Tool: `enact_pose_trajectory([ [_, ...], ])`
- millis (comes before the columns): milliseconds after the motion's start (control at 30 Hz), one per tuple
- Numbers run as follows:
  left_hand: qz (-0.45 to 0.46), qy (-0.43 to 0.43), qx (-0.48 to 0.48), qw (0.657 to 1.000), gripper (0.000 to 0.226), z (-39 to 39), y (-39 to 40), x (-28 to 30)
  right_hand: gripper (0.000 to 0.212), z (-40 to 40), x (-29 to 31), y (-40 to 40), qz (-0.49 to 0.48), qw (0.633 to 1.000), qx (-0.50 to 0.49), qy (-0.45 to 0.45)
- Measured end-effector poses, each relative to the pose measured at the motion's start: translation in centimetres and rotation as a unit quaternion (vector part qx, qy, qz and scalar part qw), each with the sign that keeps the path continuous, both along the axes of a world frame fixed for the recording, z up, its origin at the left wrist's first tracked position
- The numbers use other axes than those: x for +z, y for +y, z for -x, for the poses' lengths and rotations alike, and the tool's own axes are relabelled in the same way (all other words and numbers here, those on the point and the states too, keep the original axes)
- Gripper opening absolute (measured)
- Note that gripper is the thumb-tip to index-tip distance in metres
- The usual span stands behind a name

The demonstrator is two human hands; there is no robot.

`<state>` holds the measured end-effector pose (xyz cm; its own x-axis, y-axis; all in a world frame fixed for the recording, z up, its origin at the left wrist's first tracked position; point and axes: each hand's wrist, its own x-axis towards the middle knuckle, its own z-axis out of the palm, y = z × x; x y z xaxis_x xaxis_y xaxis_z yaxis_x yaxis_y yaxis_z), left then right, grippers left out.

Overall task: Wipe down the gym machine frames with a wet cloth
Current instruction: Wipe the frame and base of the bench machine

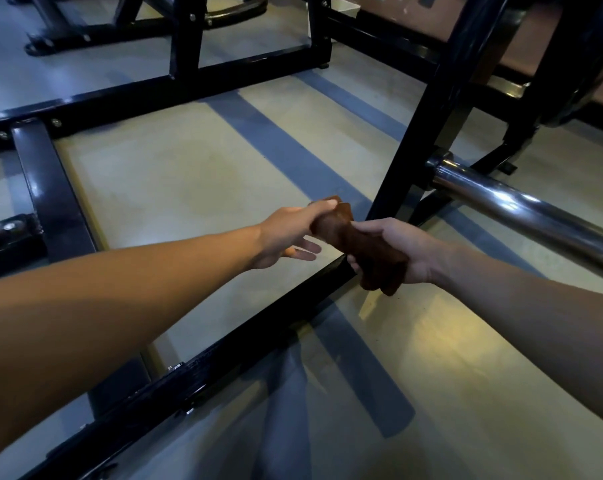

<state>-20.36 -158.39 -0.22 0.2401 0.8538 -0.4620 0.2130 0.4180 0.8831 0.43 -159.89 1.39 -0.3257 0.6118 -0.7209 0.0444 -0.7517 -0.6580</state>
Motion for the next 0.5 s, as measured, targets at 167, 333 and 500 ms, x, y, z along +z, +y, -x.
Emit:
enact_pose_trajectory([
  [167,-0.002,0.021,0.048,0.999,0.028,-0.6,-0.4,-0.9,0.055,0.8,-1.0,-0.4,-0.088,0.978,0.113,-0.153],
  [333,0.019,0.049,0.079,0.996,0.032,0.0,-0.7,-1.3,0.063,2.4,-2.5,-2.2,-0.420,0.827,0.129,-0.352],
  [500,0.019,0.013,0.079,0.997,0.026,-0.3,-1.3,-0.9,0.061,3.2,-4.7,-3.5,-0.503,0.731,0.195,-0.418],
])
